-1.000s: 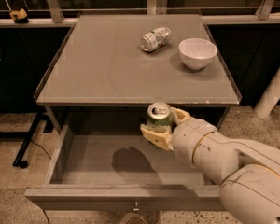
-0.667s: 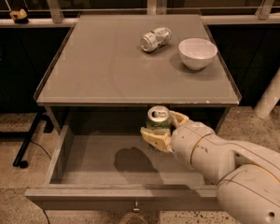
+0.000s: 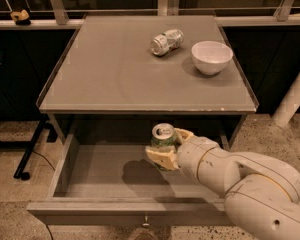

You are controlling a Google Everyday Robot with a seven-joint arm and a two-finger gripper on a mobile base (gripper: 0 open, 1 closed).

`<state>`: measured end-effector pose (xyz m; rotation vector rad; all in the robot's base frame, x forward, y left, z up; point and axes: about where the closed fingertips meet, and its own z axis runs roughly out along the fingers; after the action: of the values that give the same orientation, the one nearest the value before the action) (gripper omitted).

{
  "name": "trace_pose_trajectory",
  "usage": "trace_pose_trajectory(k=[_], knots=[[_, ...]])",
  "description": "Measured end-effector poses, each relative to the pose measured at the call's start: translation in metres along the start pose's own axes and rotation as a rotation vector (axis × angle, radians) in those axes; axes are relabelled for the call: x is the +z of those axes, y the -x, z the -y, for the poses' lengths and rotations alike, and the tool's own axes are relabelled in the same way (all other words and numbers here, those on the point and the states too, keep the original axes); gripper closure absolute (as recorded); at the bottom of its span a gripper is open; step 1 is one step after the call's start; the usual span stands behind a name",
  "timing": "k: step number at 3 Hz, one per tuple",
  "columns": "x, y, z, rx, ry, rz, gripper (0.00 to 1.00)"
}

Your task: Place green can into top drawer

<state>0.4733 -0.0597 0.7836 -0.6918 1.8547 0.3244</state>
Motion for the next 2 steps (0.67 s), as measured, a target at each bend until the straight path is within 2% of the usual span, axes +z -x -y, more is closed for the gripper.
trace_pose_trajectory(k=[2], knots=[[0.023,-0.027,-0.011,-0.005,0.059,-0.082,1.0]])
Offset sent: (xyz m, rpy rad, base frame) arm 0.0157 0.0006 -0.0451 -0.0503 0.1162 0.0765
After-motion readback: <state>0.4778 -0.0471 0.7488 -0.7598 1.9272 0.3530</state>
